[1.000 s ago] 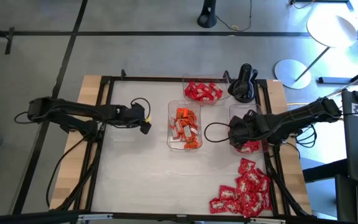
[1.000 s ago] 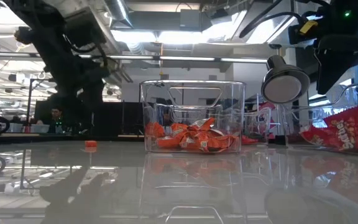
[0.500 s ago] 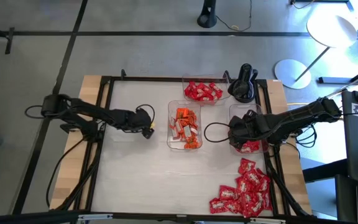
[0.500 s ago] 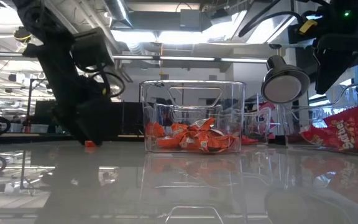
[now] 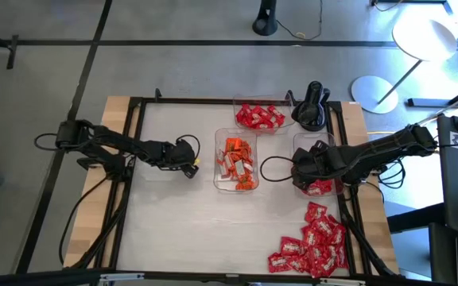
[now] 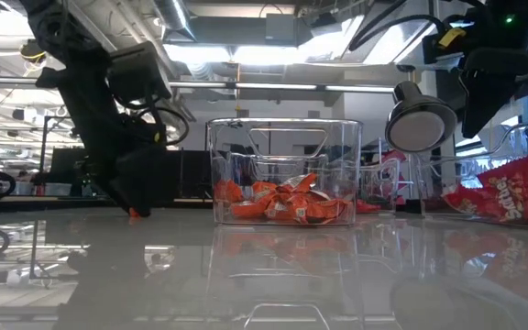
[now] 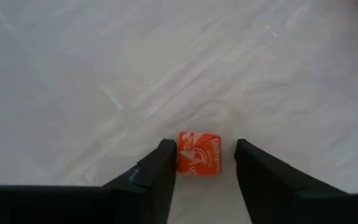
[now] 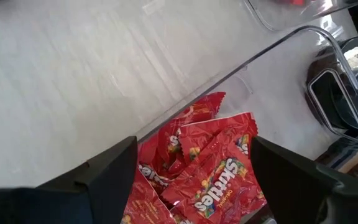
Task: Sort candy
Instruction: Put the orange candy into the bottom left transparent bin
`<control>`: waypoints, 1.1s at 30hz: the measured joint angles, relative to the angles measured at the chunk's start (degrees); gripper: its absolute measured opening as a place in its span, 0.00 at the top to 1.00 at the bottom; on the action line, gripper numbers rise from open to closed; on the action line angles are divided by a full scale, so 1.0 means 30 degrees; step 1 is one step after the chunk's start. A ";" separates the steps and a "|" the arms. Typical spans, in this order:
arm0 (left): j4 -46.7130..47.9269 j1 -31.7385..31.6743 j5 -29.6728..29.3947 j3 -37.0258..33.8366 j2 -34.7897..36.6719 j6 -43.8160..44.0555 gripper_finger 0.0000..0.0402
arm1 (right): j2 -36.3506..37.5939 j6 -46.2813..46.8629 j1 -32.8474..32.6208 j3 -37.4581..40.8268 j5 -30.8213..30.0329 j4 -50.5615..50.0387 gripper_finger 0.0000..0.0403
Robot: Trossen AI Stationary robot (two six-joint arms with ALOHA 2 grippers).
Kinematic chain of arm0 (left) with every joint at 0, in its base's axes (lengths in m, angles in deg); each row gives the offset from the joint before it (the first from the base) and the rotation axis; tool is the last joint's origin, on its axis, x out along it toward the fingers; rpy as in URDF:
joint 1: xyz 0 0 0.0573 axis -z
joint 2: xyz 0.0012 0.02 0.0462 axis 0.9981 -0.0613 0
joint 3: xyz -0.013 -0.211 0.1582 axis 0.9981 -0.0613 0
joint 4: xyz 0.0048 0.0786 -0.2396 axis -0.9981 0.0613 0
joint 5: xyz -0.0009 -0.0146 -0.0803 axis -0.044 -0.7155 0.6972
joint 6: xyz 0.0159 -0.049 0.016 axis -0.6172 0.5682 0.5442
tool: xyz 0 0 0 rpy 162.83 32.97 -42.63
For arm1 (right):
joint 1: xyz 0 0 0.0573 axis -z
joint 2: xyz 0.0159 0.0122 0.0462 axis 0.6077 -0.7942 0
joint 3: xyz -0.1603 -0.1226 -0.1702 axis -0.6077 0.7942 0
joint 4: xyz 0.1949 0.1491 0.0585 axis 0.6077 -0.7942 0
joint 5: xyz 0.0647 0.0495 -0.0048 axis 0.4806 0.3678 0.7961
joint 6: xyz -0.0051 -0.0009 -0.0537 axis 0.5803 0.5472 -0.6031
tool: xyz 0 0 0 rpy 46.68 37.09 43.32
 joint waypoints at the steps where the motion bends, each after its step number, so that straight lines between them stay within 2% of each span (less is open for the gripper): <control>1: 0.0021 -0.0007 -0.0040 -0.0012 0.0000 -0.0008 0.65 | -0.0007 0.0000 0.0000 0.0000 -0.0007 0.0000 0.24; 8: -0.0014 0.0013 -0.0086 0.0145 0.0385 -0.0140 0.76 | -0.0007 -0.0022 0.0000 0.0000 -0.0007 -0.0010 0.24; 12: 0.0817 0.0095 0.0046 0.1351 0.1966 -0.0322 0.77 | -0.0007 -0.0029 0.0000 0.0000 -0.0020 -0.0015 0.24; 16: -0.0378 0.0117 0.0026 0.2847 0.3732 -0.1892 0.75 | -0.0007 -0.0177 0.0000 0.0007 -0.0293 -0.0020 0.24; 20: -0.4019 0.0173 -0.0019 0.3629 0.4502 -0.3691 0.76 | -0.0007 -0.0210 0.0000 0.0007 -0.0318 -0.0007 0.24; 26: -0.6764 0.0879 0.0046 0.3644 0.3229 -0.6012 0.76 | -0.0007 -0.0518 0.0000 0.0007 -0.0503 0.0274 0.24; 33: -0.9614 0.1613 0.0046 0.3631 0.0393 -0.6442 0.72 | -0.0007 -0.0991 0.0000 0.0007 -0.0664 0.0556 0.24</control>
